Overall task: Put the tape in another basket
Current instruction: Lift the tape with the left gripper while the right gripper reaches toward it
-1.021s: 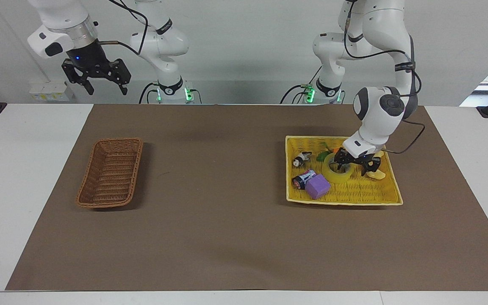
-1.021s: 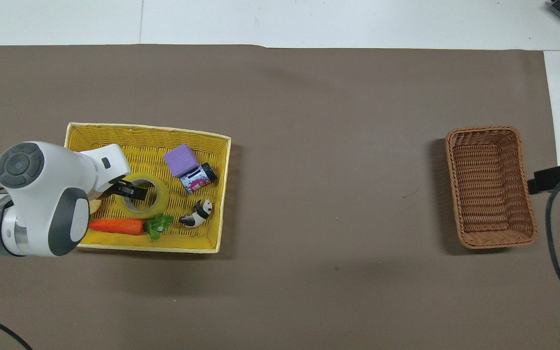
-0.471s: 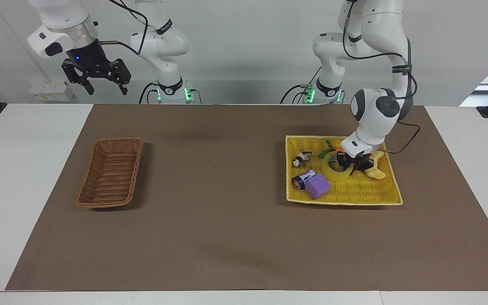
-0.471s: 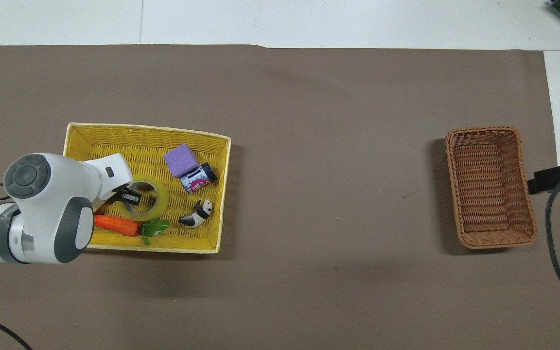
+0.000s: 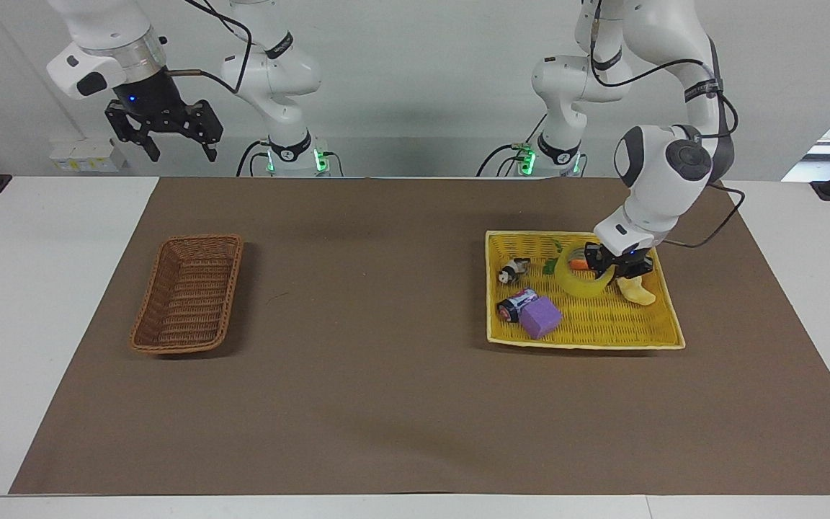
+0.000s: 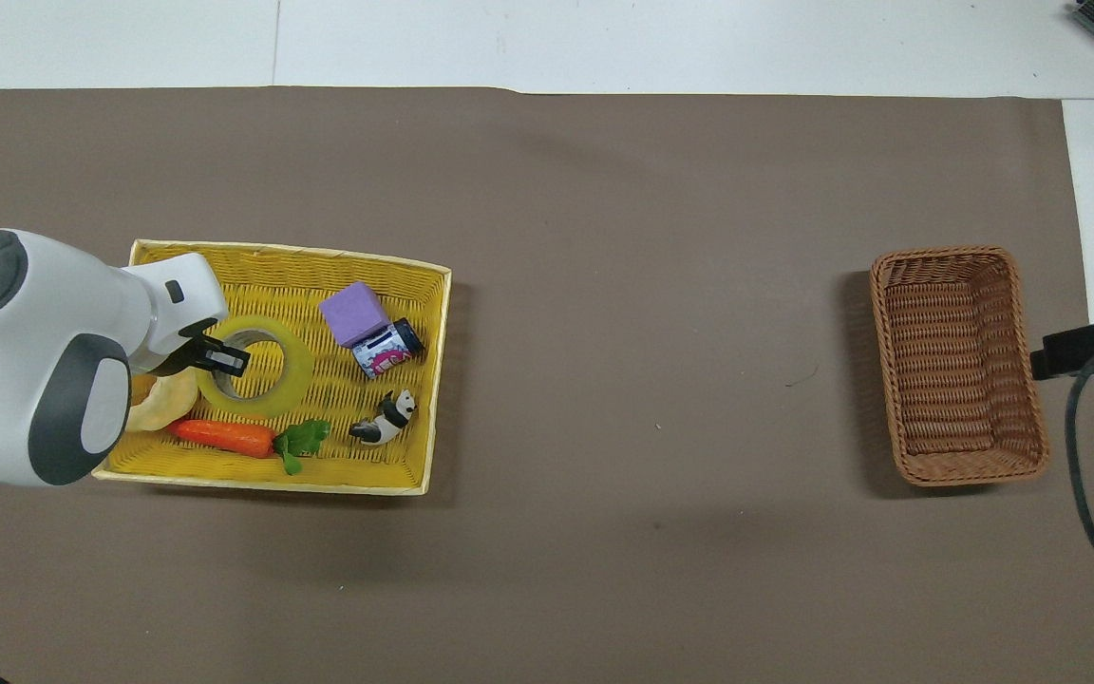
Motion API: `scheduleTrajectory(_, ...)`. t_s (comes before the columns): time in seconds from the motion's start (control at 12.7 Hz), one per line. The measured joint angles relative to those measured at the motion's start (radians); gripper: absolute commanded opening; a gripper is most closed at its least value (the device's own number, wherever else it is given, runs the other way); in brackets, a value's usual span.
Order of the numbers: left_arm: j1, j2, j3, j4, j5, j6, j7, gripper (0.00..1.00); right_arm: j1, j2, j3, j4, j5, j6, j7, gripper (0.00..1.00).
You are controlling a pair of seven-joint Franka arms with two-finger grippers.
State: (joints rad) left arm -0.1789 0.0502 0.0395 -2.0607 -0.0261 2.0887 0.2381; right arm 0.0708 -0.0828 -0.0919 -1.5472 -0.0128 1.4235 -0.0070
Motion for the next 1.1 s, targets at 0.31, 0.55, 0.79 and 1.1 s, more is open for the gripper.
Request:
scheduleTrajectory(0.31,-0.001,-0.028,-0.007,0.089,-0.006,-0.135,-0.155,0.0,0.0,0.0,0.0,0.0,0.0,0.0,0.0,1.0)
scheduleTrajectory(0.55,-0.049,-0.029,-0.044,0.106,-0.029,-0.139,-0.315,0.0,0.0,0.0,0.0,0.001,0.0,-0.001,0.0,1.0)
scheduleTrajectory(0.79,-0.164,-0.028,-0.063,0.136,-0.105,-0.136,-0.462,0.0,-0.012,-0.001,-0.003,0.007,0.0,-0.004,0.0,1.0)
scheduleTrajectory(1.1,-0.286,-0.024,-0.066,0.151,-0.277,-0.052,-0.514,0.0,-0.008,0.0,0.007,0.0,0.038,0.088,-0.013,1.0)
